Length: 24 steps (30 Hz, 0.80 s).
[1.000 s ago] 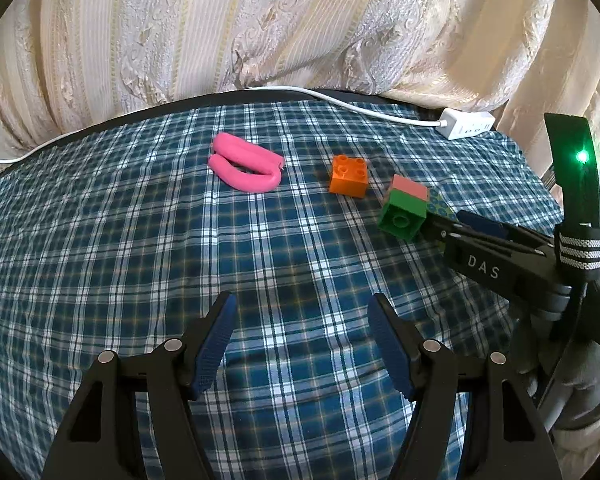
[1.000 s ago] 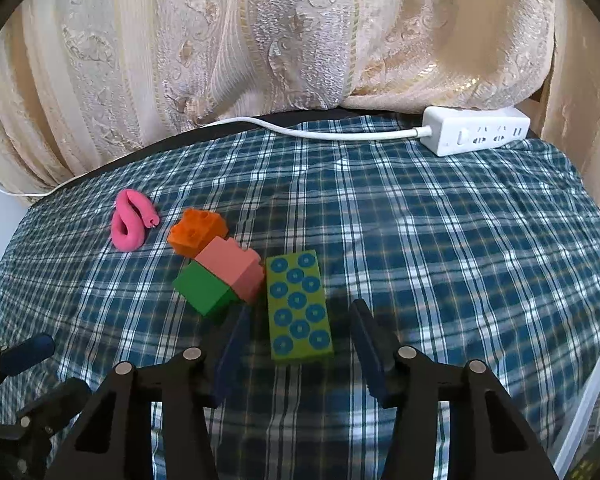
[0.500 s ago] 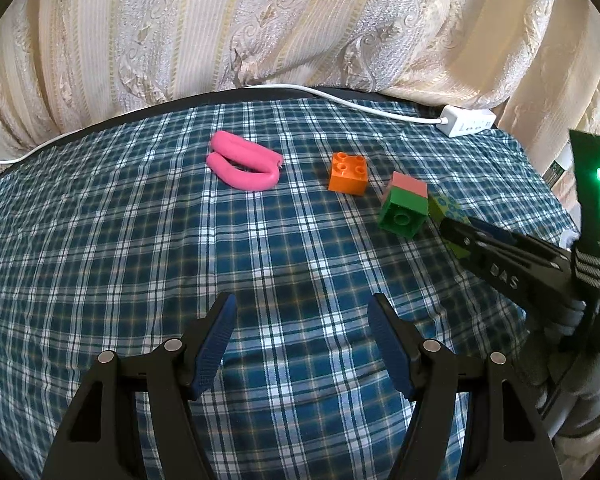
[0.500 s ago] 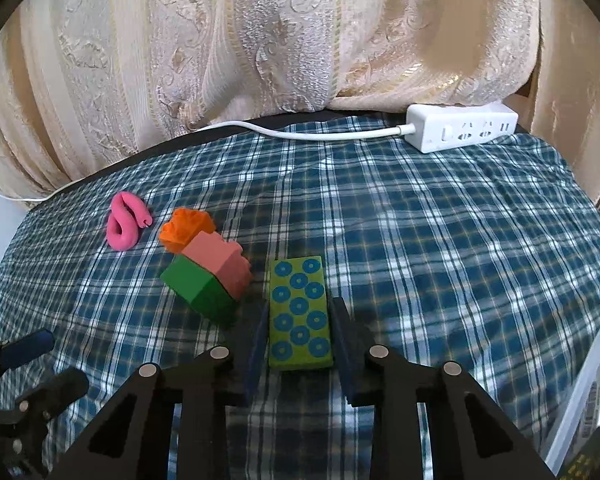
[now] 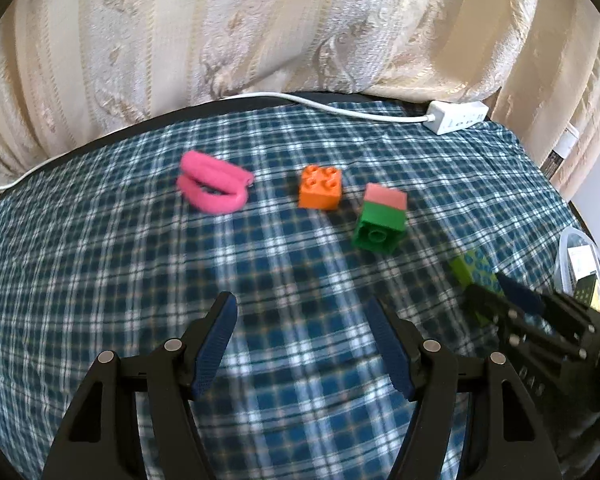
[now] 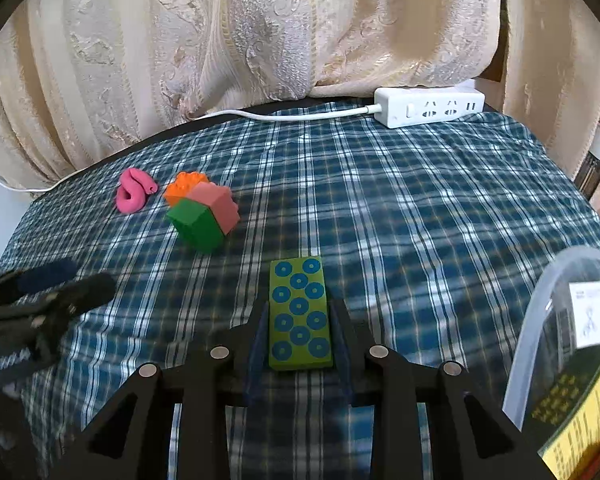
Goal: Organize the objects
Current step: 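Grasp the green dotted block with the right gripper while the left grasps the pink-green block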
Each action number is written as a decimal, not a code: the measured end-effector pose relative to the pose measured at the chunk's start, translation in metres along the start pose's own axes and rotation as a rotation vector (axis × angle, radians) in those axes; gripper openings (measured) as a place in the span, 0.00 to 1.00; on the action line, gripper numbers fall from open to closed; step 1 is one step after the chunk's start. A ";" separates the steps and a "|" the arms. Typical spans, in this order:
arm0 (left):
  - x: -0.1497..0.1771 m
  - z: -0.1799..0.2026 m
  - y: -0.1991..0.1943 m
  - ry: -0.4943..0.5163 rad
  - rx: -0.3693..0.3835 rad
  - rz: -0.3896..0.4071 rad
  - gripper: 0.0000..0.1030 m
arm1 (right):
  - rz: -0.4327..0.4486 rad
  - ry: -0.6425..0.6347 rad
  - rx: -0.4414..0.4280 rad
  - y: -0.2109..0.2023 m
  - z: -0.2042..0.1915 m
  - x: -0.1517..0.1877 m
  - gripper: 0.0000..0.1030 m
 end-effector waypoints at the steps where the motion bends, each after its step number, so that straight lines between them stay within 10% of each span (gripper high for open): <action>1: -0.002 0.003 0.001 0.005 -0.001 0.001 0.67 | 0.004 0.003 -0.004 -0.001 0.001 0.001 0.31; 24: -0.050 0.047 0.039 0.068 -0.014 0.009 0.64 | 0.009 0.029 -0.053 -0.002 0.003 0.000 0.32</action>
Point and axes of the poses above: each gripper's, at about its wrist camera, not at the fingertips, and y roughly the way its jaws point, z to its right, x to its underside, the point moved 10 cm from there along y, roughly the way its jaws point, and after that the axes turned 11 degrees about -z, right-handed, at the moved point
